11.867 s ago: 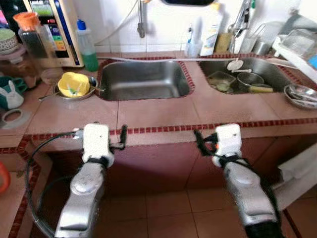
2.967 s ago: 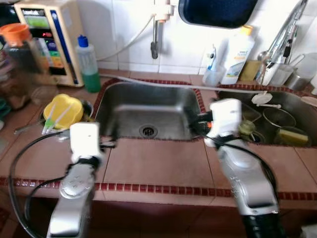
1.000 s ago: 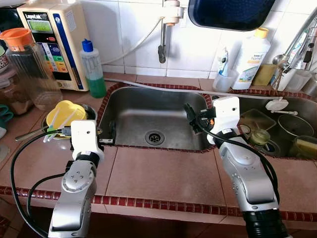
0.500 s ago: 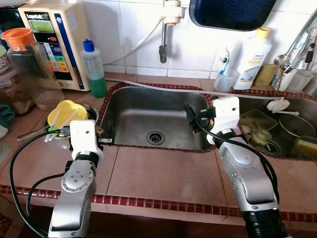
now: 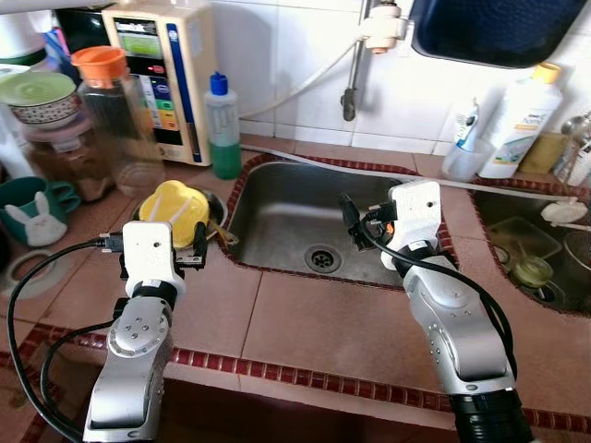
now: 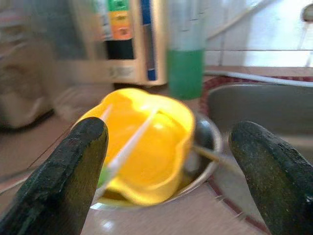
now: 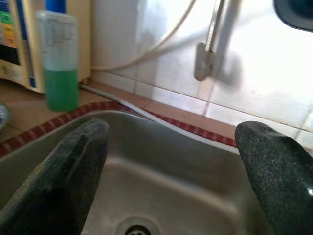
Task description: Kitchen organization
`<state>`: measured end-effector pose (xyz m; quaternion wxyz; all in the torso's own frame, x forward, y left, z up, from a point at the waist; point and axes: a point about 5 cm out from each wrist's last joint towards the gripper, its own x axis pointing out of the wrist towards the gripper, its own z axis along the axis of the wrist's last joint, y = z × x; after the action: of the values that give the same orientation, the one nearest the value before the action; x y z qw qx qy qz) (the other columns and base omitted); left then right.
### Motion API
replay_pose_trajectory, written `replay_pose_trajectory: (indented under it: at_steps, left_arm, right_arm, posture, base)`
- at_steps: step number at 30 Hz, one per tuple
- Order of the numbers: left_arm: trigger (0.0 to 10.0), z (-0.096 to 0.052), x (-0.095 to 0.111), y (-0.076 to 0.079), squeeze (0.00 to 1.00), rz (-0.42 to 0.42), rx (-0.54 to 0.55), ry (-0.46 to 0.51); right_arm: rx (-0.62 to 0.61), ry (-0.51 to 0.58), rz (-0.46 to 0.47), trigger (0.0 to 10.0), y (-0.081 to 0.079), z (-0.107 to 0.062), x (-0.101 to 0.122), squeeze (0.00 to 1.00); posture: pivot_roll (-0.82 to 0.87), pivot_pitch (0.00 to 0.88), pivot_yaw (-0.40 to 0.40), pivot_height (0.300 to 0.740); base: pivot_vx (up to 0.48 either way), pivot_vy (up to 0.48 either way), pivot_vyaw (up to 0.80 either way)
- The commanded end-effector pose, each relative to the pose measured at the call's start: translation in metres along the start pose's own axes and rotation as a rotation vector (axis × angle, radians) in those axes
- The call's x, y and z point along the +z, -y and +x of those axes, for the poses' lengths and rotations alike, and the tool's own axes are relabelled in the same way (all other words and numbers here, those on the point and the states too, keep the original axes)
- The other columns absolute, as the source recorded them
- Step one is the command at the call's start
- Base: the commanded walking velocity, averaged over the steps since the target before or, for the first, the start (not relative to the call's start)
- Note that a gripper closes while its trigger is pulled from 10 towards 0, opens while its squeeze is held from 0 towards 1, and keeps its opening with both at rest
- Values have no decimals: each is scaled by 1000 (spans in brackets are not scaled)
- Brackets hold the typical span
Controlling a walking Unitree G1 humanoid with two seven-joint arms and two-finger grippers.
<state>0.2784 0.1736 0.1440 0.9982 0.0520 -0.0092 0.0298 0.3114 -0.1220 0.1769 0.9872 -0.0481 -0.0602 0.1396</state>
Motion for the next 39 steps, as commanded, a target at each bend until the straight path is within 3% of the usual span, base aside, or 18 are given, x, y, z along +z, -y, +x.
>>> replay_pose_trajectory:
  at_steps: [1,5,8,16,20,24,30,31,32,39]
  left_arm:
    - [10000,1,7,4,0,13,-10,30]
    - [10000,1,7,2,0,27,6,34]
    - [10000,0,4,-7,0,59,72,23]
    - [10000,-1,11,-25,0,131,193,67]
    - [10000,-3,12,-30,0,135,236,68]
    - [10000,-7,1,-37,0,95,286,-4]
    - [10000,-9,-4,-37,0,59,297,-45]
    - [10000,-11,-7,-36,0,73,285,-41]
    - [10000,-13,-9,-34,0,87,274,-41]
    - [10000,-14,-12,-28,0,115,213,-11]
  right_arm:
    - [-16,2,-3,10000,5,-1,0,0]
    - [-16,3,-1,10000,4,-1,1,0]
    - [27,-36,71,10000,-1,-1,-3,0]
    - [87,-65,123,10000,-9,-2,-5,0]
    - [86,-48,137,10000,-12,-1,-3,0]
    - [108,-34,189,10000,-16,-2,-1,0]
    - [182,-37,226,10000,-26,-5,1,0]
    - [339,-74,313,10000,-41,-10,3,0]
    - [406,-102,329,10000,-47,-15,2,0]
    - [422,-153,328,10000,-51,-21,-7,0]
  posture:
    - [58,4,-14,740]
    - [58,4,-14,740]
    - [56,4,-15,740]
    - [63,0,-20,740]
    - [65,2,-20,740]
    - [66,6,-20,740]
    - [67,9,-20,740]
    - [66,9,-19,740]
    - [66,9,-19,740]
    - [63,10,-23,740]
  base:
    - [0,0,0]
    - [0,0,0]
    - [0,0,0]
    - [0,0,0]
    - [0,0,0]
    - [0,0,0]
    - [0,0,0]
    - [0,0,0]
    - [0,0,0]
    - [0,0,0]
